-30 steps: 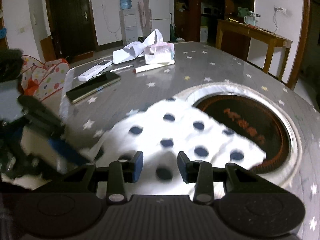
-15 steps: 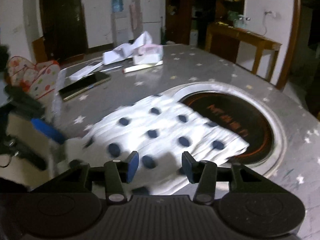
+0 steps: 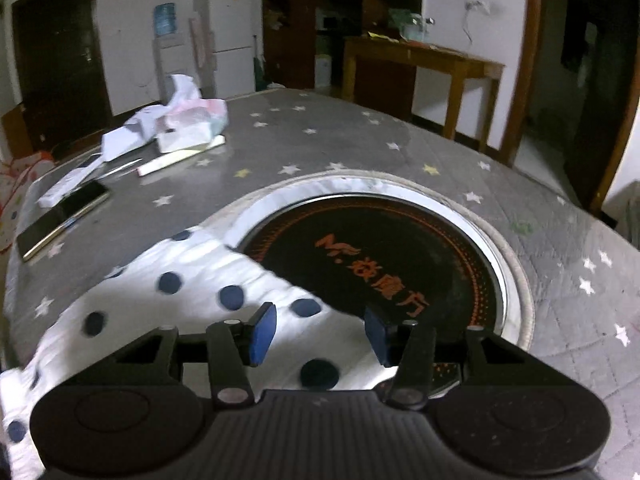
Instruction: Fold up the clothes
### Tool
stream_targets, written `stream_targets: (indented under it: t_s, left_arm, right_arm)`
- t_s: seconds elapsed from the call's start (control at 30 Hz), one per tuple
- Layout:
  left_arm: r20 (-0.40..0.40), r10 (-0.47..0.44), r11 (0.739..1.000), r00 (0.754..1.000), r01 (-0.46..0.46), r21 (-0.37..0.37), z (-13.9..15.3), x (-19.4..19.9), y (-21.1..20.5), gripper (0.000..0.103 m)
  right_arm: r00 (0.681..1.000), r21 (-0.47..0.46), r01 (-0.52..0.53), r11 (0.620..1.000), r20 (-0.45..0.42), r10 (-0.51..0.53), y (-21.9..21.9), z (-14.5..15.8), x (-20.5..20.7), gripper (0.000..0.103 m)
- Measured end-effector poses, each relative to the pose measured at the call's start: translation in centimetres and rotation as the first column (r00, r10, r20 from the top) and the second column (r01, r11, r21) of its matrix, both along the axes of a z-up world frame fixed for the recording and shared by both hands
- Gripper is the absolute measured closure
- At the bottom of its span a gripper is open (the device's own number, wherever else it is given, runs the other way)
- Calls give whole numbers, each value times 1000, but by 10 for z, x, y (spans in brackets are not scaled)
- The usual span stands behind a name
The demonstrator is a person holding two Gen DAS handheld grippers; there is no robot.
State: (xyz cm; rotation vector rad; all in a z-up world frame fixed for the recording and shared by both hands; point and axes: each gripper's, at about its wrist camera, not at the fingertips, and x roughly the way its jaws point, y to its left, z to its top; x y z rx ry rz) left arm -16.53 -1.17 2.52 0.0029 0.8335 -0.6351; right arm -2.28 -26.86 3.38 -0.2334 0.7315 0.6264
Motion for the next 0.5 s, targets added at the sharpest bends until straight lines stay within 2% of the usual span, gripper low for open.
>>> stream_targets:
  t_s: [0.27, 0.5]
  left_arm:
    - [13, 4, 1000, 1000, -4, 13, -3, 4, -2, 33]
    - [21, 9, 1000, 1000, -10, 21, -3, 5, -3, 32]
  right_arm:
    - [996, 26, 21, 999, -90, -18, -1, -15, 23, 52]
    - [995, 10, 10, 1000, -95, -9, -1, -16, 25, 52]
